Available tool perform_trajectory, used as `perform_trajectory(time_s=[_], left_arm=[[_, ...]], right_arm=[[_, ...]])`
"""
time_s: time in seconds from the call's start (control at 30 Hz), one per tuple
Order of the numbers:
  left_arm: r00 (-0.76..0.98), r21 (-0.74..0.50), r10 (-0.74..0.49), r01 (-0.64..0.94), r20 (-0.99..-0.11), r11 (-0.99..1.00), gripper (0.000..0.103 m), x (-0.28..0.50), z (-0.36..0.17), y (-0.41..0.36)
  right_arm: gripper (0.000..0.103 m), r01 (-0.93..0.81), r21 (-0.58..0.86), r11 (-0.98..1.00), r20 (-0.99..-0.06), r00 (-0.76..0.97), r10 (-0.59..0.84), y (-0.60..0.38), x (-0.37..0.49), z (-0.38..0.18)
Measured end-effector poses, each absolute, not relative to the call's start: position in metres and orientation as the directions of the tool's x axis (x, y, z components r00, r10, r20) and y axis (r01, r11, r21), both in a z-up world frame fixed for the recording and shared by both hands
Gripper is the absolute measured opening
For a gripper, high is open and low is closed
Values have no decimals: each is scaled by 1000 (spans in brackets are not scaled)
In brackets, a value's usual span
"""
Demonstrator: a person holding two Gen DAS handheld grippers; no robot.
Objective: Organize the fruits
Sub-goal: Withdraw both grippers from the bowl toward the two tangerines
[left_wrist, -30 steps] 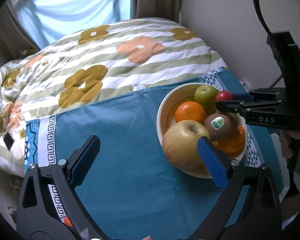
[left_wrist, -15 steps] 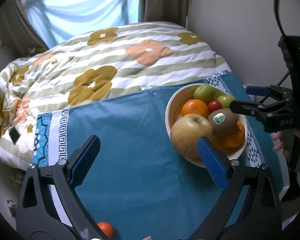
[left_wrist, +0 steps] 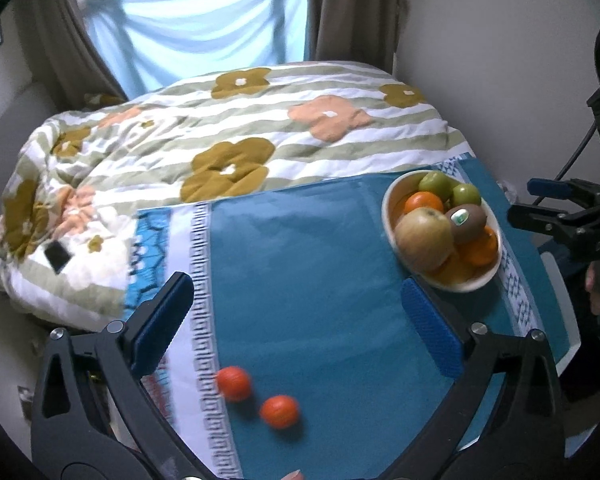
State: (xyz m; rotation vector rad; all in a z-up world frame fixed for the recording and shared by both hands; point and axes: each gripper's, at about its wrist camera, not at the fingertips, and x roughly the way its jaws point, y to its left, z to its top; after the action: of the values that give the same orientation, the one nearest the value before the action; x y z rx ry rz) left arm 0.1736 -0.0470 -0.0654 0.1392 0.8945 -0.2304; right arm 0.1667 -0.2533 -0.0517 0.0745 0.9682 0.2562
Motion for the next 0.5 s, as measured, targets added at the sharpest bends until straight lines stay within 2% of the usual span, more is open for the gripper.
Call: perform_trajectory(time_s=[0.27, 0.5], left_arm=[[600, 52, -115, 254, -792, 966, 103, 145, -68, 23], [558, 54, -145, 324, -817, 945, 103, 134, -89, 66]], right_arm=[[102, -207, 138, 969, -785, 574, 234, -183, 124, -40], [102, -242, 148, 959, -798, 543, 260, -119, 100, -64]])
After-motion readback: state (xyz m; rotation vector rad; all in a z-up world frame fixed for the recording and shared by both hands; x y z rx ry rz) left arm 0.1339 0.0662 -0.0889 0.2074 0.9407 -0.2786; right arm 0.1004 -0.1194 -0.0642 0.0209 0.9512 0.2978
